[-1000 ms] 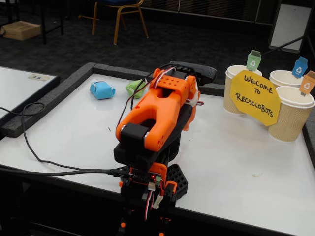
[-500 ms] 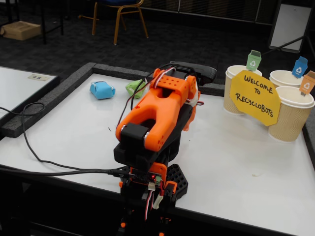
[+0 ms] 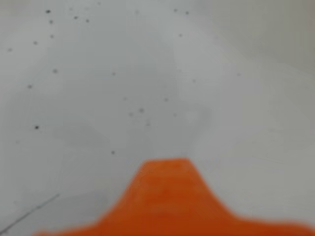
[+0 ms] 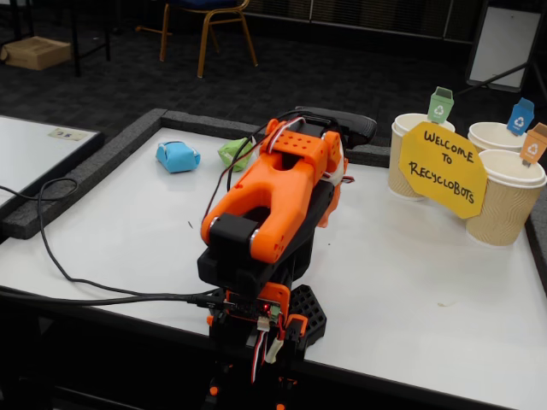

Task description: Sort rubbish by color.

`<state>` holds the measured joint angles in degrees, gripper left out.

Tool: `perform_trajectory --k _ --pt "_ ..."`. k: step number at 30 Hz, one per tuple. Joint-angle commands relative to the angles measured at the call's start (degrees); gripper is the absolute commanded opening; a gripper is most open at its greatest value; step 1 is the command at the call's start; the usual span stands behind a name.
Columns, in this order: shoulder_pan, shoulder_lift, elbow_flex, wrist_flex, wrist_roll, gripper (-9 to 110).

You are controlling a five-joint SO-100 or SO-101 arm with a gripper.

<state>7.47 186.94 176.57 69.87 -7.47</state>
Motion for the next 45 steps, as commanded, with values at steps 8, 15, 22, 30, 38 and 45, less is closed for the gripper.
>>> perform_trajectory --k 8,15,22,30,38,45 --pt "0.0 1.5 -3.7 0.1 0.5 0" --pt "0.0 1.5 -3.7 0.1 0.5 0" --pt "0.0 1.5 -3.7 0.1 0.5 0" --pt "-0.2 1.5 -3.7 0.1 0.4 0" --pt "-0.4 1.5 -3.7 0.1 0.4 0" --pt "-2.1 1.5 -3.6 -0.9 0.4 0"
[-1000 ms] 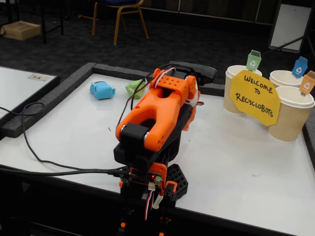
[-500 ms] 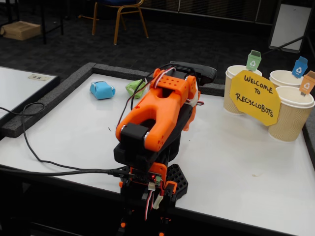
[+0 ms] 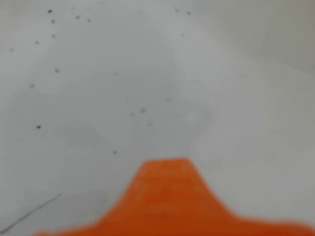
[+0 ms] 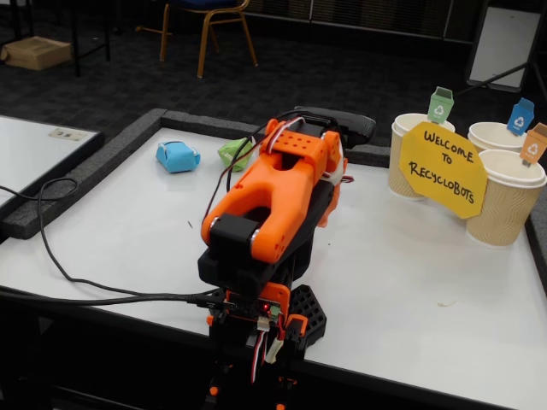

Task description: Sort rubbish by color.

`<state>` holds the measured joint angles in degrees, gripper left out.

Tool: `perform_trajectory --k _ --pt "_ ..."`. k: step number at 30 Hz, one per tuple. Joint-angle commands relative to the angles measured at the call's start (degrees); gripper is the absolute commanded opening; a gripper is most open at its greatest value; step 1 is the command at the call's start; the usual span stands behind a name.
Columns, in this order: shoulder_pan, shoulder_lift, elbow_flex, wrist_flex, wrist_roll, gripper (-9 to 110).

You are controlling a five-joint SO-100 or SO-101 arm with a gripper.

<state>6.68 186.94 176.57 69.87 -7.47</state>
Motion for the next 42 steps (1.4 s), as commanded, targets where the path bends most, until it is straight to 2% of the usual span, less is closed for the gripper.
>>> perform_trajectory --k 1,13,20,39,42 --pt "-1.6 1.5 -3.5 -1.0 0.4 0" --pt "0.1 1.5 -4.7 -3.6 0.4 0" --pt "-4.2 1.4 -12.1 -0.9 0.6 0" --pt "-11.0 1.3 -43.4 7.3 0.3 0" --pt "-12.2 -2.7 -49.7 8.8 0.3 0"
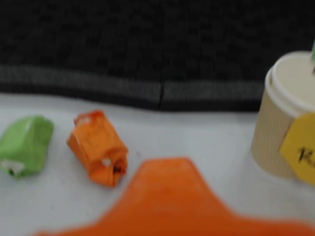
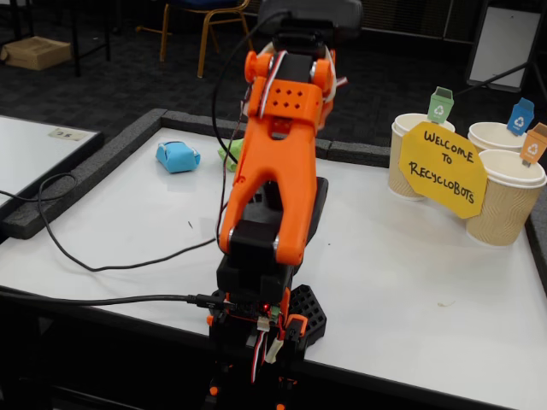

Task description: Sort rubbish by color.

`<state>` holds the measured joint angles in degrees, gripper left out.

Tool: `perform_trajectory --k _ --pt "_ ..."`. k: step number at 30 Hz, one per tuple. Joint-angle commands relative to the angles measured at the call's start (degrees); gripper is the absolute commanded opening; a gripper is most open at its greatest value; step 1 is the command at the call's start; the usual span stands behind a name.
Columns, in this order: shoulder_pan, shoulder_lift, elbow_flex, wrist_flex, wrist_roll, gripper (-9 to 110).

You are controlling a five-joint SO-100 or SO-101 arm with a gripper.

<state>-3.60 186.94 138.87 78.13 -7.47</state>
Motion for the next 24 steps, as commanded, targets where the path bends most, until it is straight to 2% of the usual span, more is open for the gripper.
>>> perform_trajectory --k 1,10,19,24 --pt "-2.7 -5.4 -14.7 1.1 0.3 0" --pt "-9.8 -26.7 -30.8 6.2 0.4 0" --pt "-20.5 -33.4 -25.6 3.7 0.8 0" --pt "-19.3 -39.4 -25.0 0.3 0.8 0"
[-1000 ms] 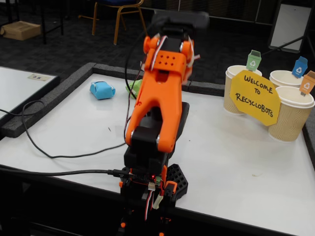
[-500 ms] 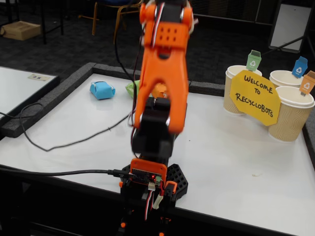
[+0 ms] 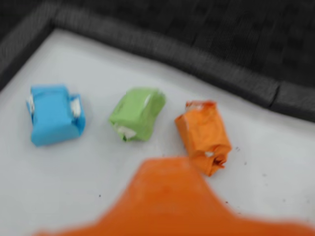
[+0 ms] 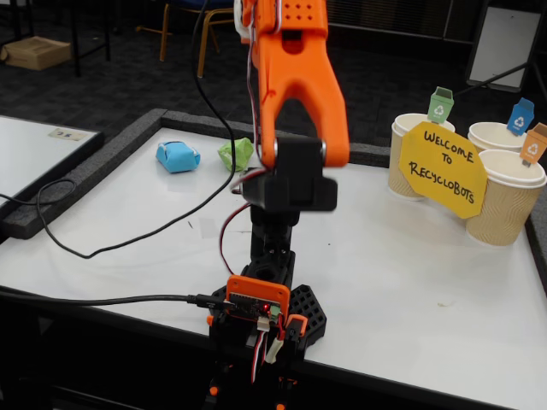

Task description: Sort rubbish by color.

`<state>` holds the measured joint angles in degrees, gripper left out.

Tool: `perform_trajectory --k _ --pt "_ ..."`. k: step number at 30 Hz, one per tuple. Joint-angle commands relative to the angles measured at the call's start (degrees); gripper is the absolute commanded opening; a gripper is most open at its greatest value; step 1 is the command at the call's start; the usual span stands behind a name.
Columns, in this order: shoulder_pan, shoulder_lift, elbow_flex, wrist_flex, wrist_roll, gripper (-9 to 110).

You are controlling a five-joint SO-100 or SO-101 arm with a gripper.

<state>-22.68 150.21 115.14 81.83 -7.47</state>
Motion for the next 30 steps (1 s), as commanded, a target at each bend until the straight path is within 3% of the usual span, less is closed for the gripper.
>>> perform_trajectory --k 1,18,30 --pt "-0.1 -3.6 -1.3 -4.0 0.8 0" --pt "3.4 -13.8 -10.6 -7.4 0.9 0" --pt "1.7 -33.6 -12.4 -13.5 0.9 0"
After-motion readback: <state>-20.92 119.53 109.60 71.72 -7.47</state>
